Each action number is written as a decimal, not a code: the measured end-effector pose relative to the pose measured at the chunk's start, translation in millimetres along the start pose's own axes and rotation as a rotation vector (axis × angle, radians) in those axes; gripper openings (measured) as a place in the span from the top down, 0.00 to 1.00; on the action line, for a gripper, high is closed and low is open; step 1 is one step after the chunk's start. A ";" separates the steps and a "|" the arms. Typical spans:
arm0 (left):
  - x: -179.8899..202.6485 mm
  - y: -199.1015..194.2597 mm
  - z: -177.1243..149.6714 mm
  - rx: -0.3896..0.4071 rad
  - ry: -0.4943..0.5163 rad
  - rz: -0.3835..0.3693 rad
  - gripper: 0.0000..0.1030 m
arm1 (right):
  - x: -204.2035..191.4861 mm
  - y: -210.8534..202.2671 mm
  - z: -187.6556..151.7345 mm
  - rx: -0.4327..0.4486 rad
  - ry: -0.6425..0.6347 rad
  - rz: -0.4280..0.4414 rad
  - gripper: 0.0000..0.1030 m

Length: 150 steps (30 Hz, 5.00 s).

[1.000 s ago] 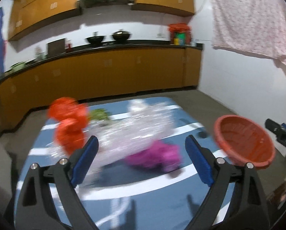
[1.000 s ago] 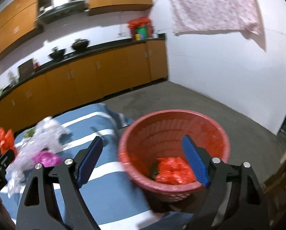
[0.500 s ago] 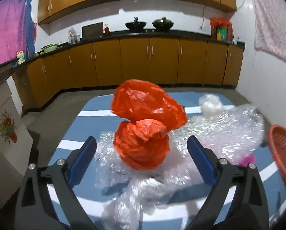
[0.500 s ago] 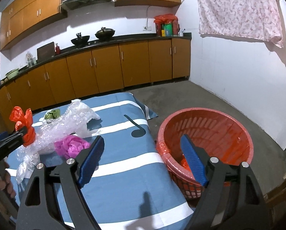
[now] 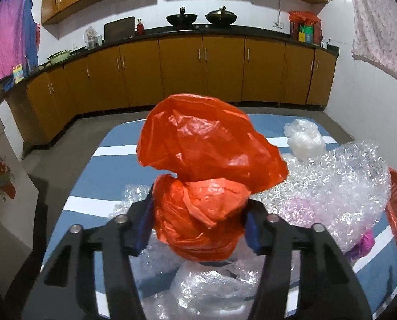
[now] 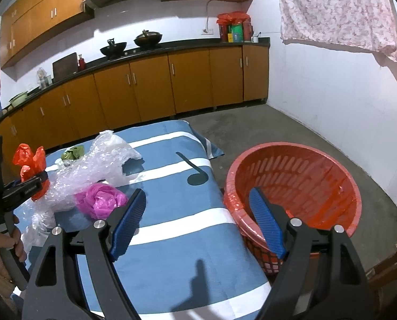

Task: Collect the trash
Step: 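Grasp a red bag lying on the bubble wrap with the left tool, then grasp the clear bubble wrap with the right tool while the left tool holds the red bag, then carry the bubble wrap over the orange basket with the right tool while the left tool holds the red bag, then open both tools over the orange basket to drop the red bag and bubble wrap, then grasp the pink bag with the right tool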

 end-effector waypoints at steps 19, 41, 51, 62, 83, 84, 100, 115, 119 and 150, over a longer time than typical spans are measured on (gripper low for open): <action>-57.4 -82.4 24.4 0.153 -0.058 0.027 0.56 | -114.4 23.7 12.4 -0.010 -0.098 0.187 0.32; -103.0 -88.7 1.1 0.115 -0.110 0.084 0.56 | -132.0 70.0 15.3 -0.156 -0.087 0.216 0.87; -92.9 -101.0 3.7 0.133 -0.094 0.048 0.56 | -111.9 22.8 52.7 -0.015 -0.051 0.219 0.92; -49.2 -105.4 9.0 0.133 -0.052 -0.044 0.56 | -50.5 -13.1 75.3 0.142 -0.055 0.017 0.92; 136.2 -104.7 17.8 0.104 0.095 -0.354 0.56 | 94.4 -29.6 65.2 0.186 0.032 -0.323 0.92; 146.4 -104.9 17.8 0.101 0.102 -0.371 0.56 | 100.6 -30.2 64.2 0.185 0.038 -0.337 0.92; 284.0 -84.2 -3.0 0.013 0.193 -0.572 0.56 | 187.2 -26.0 44.9 0.163 0.095 -0.541 0.92; 391.8 -65.1 -28.0 -0.036 0.329 -0.689 0.49 | 219.6 -0.6 42.7 0.137 0.159 -0.512 0.92; 391.2 -57.0 -32.6 -0.055 0.315 -0.690 0.37 | 220.1 5.4 38.8 0.119 0.188 -0.438 0.79; 142.0 -86.2 -6.9 0.119 0.146 -0.240 0.08 | 91.1 -13.1 32.5 0.146 0.022 -0.192 0.14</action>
Point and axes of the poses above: each gripper's, at about its wrist camera, not at the fingertips, and y roughly the way its jaws point, x to its right, z to its top, the point moved 8 cm from there along y, roughly the way its jaws point
